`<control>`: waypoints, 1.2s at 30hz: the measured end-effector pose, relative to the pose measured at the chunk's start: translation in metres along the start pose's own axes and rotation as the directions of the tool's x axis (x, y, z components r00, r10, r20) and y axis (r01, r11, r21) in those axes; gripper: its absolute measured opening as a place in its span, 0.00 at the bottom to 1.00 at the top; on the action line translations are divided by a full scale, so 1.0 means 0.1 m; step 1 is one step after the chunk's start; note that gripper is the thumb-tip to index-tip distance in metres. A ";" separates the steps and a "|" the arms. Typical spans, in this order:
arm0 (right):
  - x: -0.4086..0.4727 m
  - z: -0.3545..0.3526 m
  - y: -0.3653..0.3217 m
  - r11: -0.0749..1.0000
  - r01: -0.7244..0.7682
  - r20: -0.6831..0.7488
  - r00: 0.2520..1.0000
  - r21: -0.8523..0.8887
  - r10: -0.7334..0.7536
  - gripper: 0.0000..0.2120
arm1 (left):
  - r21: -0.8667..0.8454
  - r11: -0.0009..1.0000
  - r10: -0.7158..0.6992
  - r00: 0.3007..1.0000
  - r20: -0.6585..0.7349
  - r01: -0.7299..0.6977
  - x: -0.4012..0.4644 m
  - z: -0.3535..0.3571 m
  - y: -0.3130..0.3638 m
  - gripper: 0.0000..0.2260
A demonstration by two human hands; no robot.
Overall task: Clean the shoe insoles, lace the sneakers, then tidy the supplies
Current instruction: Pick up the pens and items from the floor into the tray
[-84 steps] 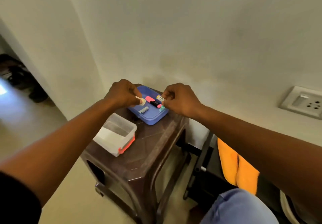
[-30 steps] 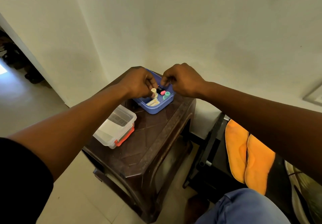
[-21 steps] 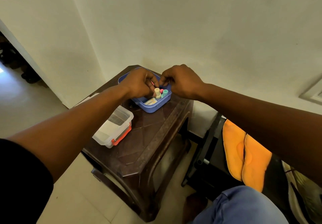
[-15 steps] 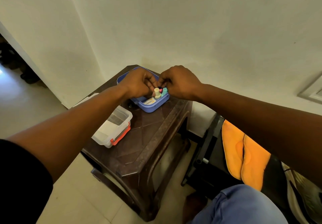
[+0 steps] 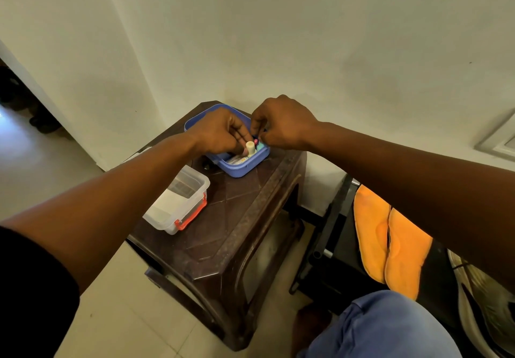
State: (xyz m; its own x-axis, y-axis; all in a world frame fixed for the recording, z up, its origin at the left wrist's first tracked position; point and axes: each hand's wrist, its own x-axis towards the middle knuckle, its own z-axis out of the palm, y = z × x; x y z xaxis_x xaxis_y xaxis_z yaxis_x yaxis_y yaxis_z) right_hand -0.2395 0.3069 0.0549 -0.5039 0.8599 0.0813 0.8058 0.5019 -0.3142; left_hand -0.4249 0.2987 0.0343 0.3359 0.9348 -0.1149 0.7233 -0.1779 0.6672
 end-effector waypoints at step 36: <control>-0.26 -0.35 -0.01 0.997 -0.029 -0.141 0.989 0.066 0.038 0.11 | 0.038 0.998 -0.047 0.978 -0.202 0.056 -0.13 -0.21 0.29 0.10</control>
State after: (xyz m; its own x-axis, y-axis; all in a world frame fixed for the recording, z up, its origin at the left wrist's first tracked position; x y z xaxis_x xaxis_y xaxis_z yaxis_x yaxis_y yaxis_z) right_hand -0.2166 0.2877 0.0860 -0.4237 0.8829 0.2023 0.7979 0.4695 -0.3781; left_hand -0.4210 0.2880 0.0708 0.1728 0.9849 0.0050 0.7633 -0.1371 0.6314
